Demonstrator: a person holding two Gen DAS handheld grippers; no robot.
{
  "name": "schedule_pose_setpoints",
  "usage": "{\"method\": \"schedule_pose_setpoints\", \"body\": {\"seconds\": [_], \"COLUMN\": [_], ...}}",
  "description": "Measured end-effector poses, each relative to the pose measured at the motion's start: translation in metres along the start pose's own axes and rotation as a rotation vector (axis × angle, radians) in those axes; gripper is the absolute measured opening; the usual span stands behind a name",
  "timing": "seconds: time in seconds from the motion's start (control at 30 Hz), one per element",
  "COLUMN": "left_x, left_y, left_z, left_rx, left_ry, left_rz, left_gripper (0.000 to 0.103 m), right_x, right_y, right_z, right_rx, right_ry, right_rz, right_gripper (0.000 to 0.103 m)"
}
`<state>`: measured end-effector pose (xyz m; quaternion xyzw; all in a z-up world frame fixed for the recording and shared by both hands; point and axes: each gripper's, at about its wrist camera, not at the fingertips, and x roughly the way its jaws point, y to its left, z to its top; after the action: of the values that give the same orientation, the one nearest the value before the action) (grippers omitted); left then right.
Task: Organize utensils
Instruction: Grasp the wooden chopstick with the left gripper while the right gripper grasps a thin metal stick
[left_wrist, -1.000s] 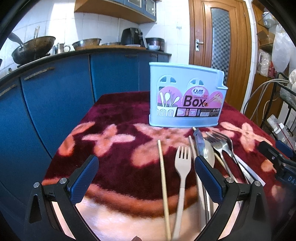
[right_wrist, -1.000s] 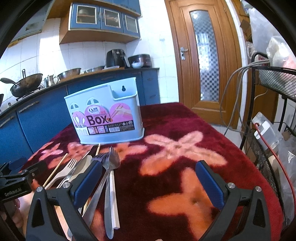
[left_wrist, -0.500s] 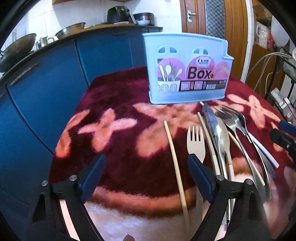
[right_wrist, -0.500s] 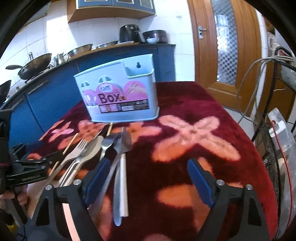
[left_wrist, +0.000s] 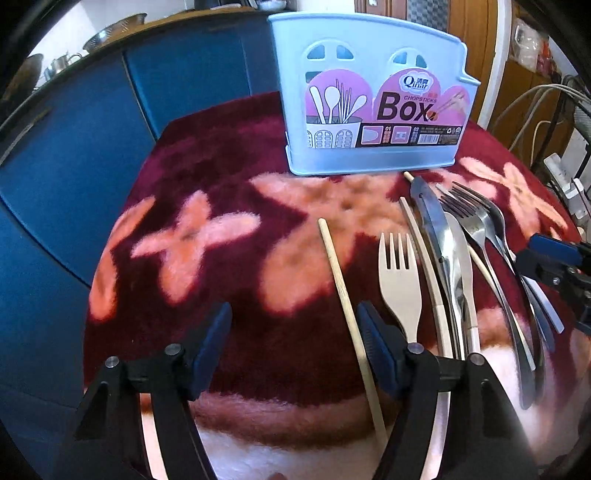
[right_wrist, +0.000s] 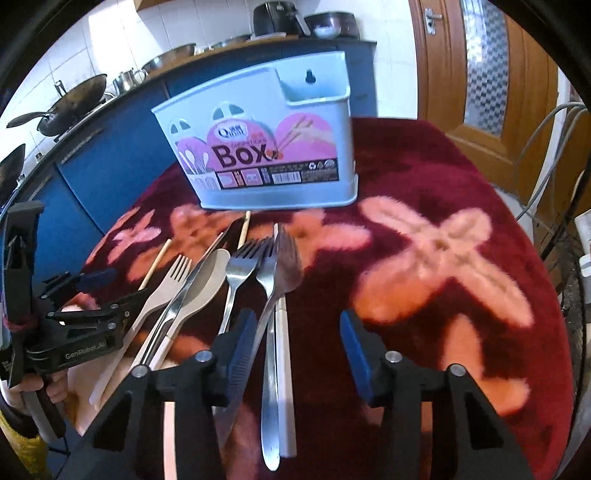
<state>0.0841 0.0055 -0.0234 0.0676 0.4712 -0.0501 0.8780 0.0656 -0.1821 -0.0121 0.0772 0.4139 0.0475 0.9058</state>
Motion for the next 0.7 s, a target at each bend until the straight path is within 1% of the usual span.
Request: {"method": "schedule_pose_setpoints", "body": {"seconds": [0.1,0.17,0.2,0.27,0.3,0.33,0.37,0.47,0.5,0.53,0.7], "left_x": [0.003,0.004,0.003,0.004,0.003,0.003,0.003,-0.001,-0.002,-0.003,-0.002], "left_y": [0.002,0.000,-0.001,-0.004,-0.005,-0.006,-0.006,-0.006,-0.006,-0.004,0.002], "left_z": [0.006,0.009,0.010,0.011,0.012,0.012,0.011,0.011,0.011,0.011,0.008], "left_rx": [-0.007,0.004,0.008,0.017,0.021,0.025,0.026,0.020,0.015,0.009,-0.006], "left_ry": [0.025,0.027,0.026,0.026,0.025,0.025,0.026,0.025,0.025,0.025,0.046], "left_rz": [-0.023,-0.036,-0.039,-0.045,-0.050,-0.059,-0.068,-0.092,-0.097,-0.100,-0.113], "left_gripper": [0.068,0.061,0.059,0.051,0.049,0.042,0.036,0.023,0.021,0.019,0.018], "right_x": [0.005,0.009,0.011,0.014,0.015,0.014,0.014,0.009,0.006,0.006,0.000], "right_y": [-0.002,-0.003,-0.003,-0.004,-0.005,-0.008,-0.008,-0.011,-0.013,-0.013,-0.022], "right_z": [0.008,0.013,0.016,0.020,0.021,0.024,0.024,0.027,0.027,0.027,0.029], "right_rx": [0.012,0.016,0.017,0.027,0.033,0.056,0.056,0.060,0.052,0.052,0.030], "right_ry": [0.019,0.034,0.043,0.055,0.061,0.071,0.071,0.072,0.071,0.071,0.067], "right_rz": [0.008,0.011,0.012,0.025,0.035,0.065,0.065,0.059,0.048,0.048,-0.007], "right_gripper": [0.047,0.045,0.042,0.033,0.023,0.012,0.010,0.010,0.009,0.004,0.003]}}
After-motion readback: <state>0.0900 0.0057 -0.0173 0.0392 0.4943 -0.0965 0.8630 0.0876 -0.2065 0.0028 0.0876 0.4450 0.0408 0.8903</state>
